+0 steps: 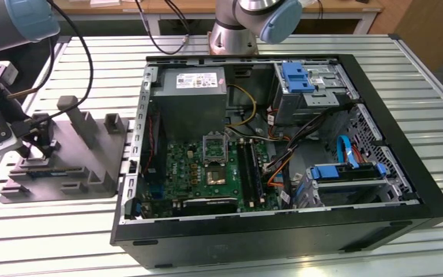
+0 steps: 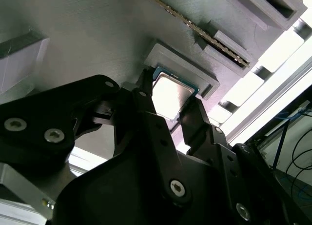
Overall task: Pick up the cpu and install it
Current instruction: 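Pick up the cpu and move it towards the insertion slot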
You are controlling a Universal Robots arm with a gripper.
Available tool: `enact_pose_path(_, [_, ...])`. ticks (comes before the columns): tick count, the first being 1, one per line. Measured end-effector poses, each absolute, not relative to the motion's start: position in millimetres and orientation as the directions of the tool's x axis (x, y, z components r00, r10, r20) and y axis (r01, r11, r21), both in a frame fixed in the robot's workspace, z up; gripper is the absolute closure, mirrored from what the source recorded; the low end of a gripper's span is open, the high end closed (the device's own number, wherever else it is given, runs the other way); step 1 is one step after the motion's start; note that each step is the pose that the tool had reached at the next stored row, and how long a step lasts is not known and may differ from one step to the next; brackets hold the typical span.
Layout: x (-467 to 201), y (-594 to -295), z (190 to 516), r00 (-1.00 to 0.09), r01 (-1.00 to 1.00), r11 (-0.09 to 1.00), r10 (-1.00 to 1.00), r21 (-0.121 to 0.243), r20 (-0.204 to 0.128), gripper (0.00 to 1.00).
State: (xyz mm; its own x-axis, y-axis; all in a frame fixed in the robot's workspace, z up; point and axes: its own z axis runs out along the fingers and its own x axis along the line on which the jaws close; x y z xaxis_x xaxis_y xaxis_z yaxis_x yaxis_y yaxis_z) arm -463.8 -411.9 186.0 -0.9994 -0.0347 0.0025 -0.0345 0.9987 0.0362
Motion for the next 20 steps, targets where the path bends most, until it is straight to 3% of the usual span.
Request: enact_pose_path(20, [-464, -412, 201, -0.999, -0.035, 0.999, -0.035, 0.028, 0.003, 0.53])
